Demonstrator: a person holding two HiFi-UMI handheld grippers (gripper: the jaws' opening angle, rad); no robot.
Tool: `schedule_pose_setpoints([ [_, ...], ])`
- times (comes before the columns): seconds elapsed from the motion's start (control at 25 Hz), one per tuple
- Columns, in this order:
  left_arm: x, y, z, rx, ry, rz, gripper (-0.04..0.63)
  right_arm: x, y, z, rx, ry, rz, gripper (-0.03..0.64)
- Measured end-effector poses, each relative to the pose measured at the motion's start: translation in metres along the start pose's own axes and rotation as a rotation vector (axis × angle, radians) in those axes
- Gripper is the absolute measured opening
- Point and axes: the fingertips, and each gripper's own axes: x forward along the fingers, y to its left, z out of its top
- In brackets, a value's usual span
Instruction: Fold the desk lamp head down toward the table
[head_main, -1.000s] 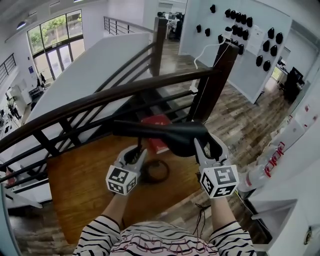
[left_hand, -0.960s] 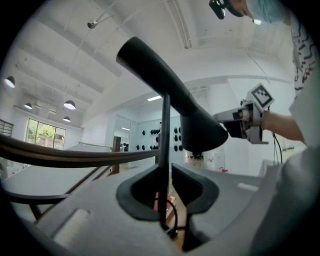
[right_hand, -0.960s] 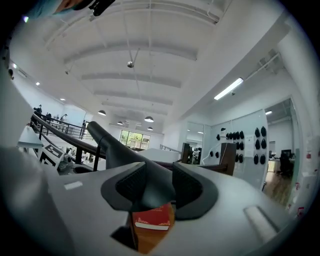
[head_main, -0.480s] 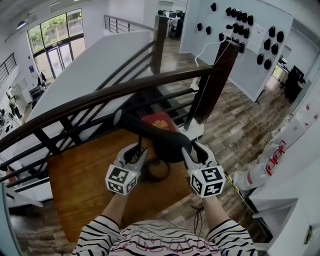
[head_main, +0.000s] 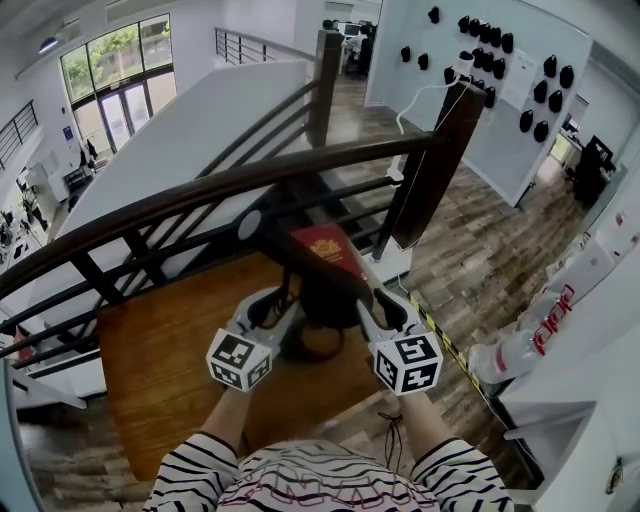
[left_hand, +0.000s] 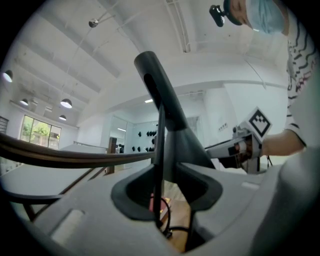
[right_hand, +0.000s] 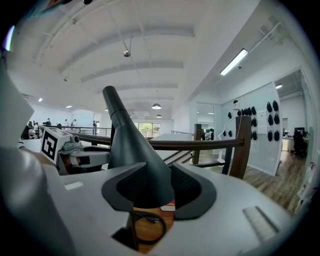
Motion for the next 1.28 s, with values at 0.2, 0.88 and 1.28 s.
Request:
schedule_pose_setpoints([
  [0.2, -0.003, 0.000, -0.001, -0.015, -0.008, -0.003, 0.141, 0.004, 0.008, -0.005, -0.002, 0.012, 0.014, 0.118],
  [0.88, -0.027, -0.003, 0.010, -0.022, -0.042, 0.003, 0.132, 0.001, 0.009, -0.007, 0.012, 0.034, 0.016, 0.143],
  [1.28, -0.053, -0.022, 0.035, 0.019, -0.070, 0.022, 0.132, -0.038, 0.026, 0.019, -0.001, -0.067, 0.033, 0.150],
])
